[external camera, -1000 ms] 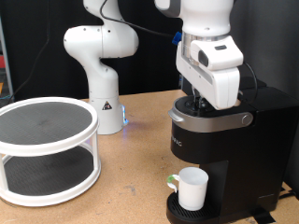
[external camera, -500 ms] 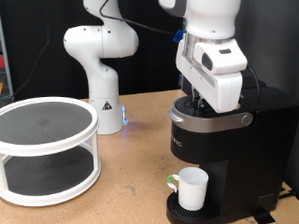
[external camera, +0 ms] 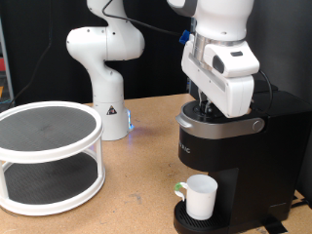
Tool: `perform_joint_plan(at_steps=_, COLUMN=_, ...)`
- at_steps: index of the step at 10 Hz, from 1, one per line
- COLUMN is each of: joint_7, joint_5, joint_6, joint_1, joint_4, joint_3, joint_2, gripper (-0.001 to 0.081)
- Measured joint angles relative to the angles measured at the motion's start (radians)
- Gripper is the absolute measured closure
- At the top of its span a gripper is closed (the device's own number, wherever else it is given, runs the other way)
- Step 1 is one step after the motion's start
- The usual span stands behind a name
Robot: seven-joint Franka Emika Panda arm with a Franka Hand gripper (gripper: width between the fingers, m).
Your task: Make a cup of coffee with the keurig machine
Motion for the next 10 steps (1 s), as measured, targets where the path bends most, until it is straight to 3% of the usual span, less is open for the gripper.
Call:
perform_joint_plan(at_steps=5, joint_7=-0.144, joint_5=0.163, joint_6=0.144, joint_1=-0.014, joint_4=-0.112, joint_3=-0.022, joint_2=-0.077, gripper=0.0804)
perform_joint_plan(at_steps=10, joint_7=-0.241, joint_5=0.294, joint_6=0.155, joint_1=-0.015, joint_4=-0.209, joint_3=-0.057, joint_2=-0.181, gripper=0.0804)
